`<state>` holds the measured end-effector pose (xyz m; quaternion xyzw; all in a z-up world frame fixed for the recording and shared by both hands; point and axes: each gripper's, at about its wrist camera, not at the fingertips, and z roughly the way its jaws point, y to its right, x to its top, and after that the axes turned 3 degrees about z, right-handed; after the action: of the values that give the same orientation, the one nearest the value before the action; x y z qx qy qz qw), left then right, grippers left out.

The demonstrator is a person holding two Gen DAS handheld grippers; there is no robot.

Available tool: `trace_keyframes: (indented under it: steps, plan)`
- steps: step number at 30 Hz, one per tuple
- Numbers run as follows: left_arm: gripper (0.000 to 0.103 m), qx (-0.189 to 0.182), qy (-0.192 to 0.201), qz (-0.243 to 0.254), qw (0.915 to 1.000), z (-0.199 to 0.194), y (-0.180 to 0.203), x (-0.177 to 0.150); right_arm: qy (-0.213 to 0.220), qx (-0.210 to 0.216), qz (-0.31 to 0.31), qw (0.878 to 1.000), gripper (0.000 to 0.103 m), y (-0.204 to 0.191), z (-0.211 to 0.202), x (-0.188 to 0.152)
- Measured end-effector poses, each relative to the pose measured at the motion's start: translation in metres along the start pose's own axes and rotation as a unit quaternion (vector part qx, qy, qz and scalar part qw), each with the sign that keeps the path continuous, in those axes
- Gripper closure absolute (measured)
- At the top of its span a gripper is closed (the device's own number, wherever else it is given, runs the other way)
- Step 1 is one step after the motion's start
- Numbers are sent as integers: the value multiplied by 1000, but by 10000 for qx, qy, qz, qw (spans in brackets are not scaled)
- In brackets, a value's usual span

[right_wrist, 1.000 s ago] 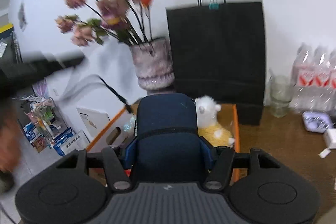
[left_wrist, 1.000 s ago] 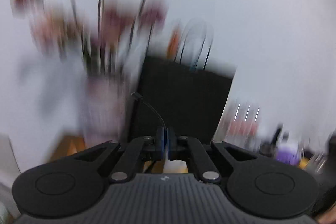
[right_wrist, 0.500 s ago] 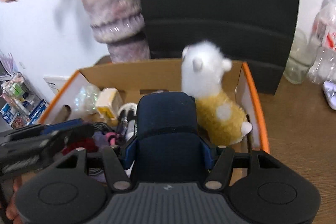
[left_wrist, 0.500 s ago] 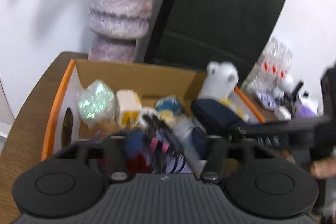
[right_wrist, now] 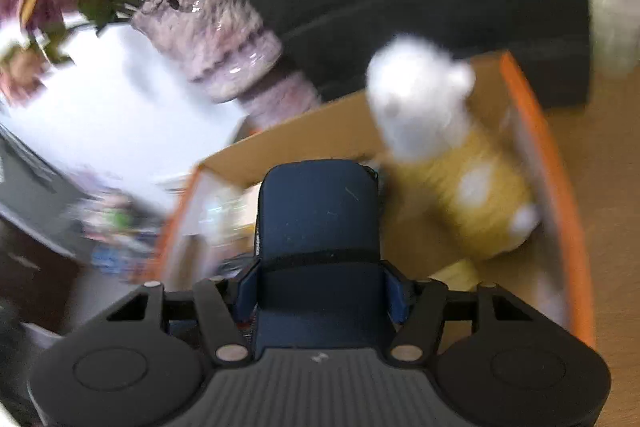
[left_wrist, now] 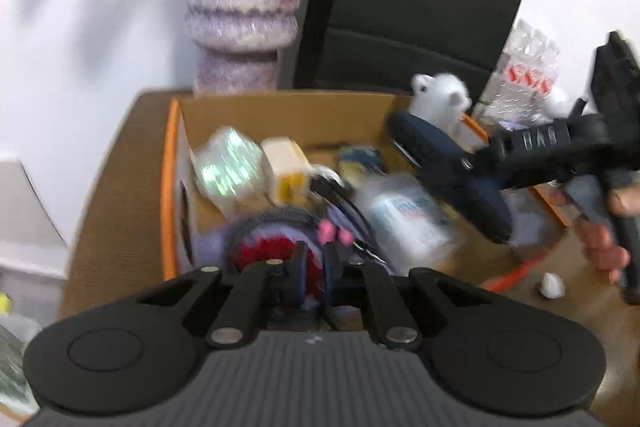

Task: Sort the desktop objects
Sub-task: 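Drop the black cable in the box with left tool while right places case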

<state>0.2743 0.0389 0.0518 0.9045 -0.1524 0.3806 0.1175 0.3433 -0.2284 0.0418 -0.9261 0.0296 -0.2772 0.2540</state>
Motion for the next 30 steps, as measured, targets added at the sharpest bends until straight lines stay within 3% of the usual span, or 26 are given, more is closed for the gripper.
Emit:
trace_keyframes:
  steps: [3, 6, 9, 11, 14, 16, 18, 21, 24, 30]
  plan:
    - [94, 212, 47, 366, 9991, 14, 0, -1, 131, -1116, -733, 9910, 42, -17, 7, -7]
    - [91, 227, 258, 341, 9988, 13, -2, -6, 314, -1617, -1174, 9793, 41, -26, 12, -11]
    - [79, 10, 387, -143, 9991, 1, -14, -6, 150, -1635, -948, 9819, 39, -22, 12, -3]
    - [50, -81, 482, -232, 9985, -11, -17, -3, -71, -1524, -660, 9861, 37, -15, 8, 1]
    - [40, 118, 328, -155, 9993, -19, -13, 3, -418, -1904, -1074, 9749, 23, -20, 10, -5]
    - [33, 318, 149, -290, 9990, -23, -8, 7, -629, -2032, -1295, 9685, 26, -23, 7, -12]
    - [25, 448, 28, -477, 9979, -29, -4, 9, -801, -1911, -1242, 9704, 29, -27, 0, -14]
    - [16, 532, -85, -569, 9969, -46, 7, 14, -583, -1498, -943, 9825, 25, -32, -38, -9]
    - [1, 802, -82, -667, 9945, -68, 20, 20, -269, -1441, -890, 9852, 22, -44, -80, -6]
    - [0, 1232, -73, -856, 9886, -114, 44, 17, 232, -1612, -1148, 9800, 15, -68, -138, -24]
